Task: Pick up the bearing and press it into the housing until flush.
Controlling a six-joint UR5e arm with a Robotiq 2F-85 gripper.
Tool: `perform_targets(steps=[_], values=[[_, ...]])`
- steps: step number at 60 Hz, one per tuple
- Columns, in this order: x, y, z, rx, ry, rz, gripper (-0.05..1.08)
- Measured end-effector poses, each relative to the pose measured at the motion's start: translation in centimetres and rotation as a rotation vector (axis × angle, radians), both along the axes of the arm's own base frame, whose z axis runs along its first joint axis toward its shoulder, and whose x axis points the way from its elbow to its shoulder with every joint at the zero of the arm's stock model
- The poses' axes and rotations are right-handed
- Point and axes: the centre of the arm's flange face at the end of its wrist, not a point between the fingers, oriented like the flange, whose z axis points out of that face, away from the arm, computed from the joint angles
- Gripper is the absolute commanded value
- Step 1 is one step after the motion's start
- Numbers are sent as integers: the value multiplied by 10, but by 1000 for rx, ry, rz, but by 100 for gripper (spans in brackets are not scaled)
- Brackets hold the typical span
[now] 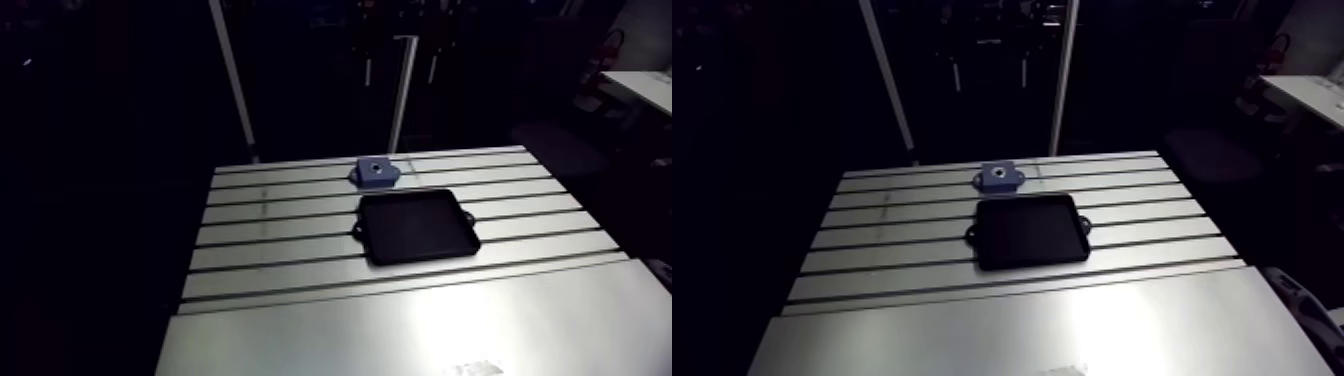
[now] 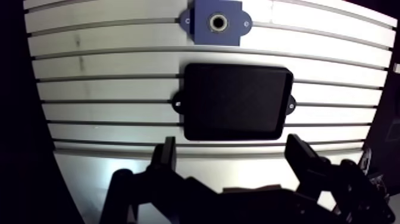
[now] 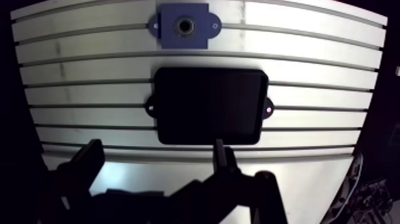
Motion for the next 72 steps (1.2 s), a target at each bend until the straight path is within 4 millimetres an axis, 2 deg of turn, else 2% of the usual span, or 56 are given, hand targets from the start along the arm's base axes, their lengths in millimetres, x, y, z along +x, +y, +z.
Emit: perform_targets(steps=[34, 47, 72], values=[[61, -17, 85, -2, 49, 14, 0], [70, -20, 95, 1, 62, 18, 1], [71, -20, 102, 6, 76, 21, 0]])
